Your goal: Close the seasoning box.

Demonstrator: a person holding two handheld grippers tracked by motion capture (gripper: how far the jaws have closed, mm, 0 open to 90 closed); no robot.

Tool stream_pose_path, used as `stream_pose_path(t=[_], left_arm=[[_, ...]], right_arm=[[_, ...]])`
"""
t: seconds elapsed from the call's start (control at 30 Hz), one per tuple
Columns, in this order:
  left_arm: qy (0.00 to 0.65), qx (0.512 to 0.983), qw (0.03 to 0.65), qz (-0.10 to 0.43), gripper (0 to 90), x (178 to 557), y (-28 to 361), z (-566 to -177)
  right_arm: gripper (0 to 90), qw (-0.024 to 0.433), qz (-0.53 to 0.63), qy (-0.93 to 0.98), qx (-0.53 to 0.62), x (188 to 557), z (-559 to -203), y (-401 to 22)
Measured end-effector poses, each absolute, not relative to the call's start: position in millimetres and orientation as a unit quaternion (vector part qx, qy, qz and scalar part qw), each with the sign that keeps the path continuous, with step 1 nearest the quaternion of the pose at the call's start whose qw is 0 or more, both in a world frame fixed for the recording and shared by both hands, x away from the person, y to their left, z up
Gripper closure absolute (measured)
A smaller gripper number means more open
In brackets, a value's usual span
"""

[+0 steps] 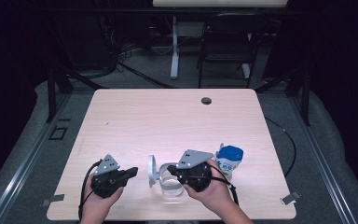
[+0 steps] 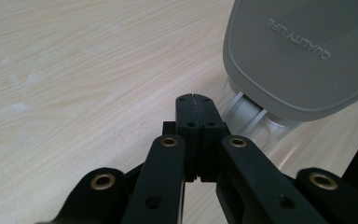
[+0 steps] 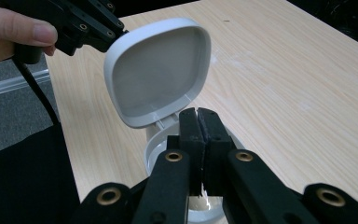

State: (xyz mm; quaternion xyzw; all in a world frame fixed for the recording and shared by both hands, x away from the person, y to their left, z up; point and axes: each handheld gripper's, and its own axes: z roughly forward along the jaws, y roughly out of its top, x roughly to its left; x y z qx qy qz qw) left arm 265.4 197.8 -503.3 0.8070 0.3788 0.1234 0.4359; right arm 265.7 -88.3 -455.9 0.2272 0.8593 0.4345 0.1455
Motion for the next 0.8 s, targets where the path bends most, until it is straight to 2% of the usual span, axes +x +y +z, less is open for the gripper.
stream_pose_path(t=[0.8], left_arm=[[0.368,0.812,0.44,0.11,87.2,262,195,-505]], right_arm=[[88.3,0.171,0.46,0.831,0.261,244,-460,-131]])
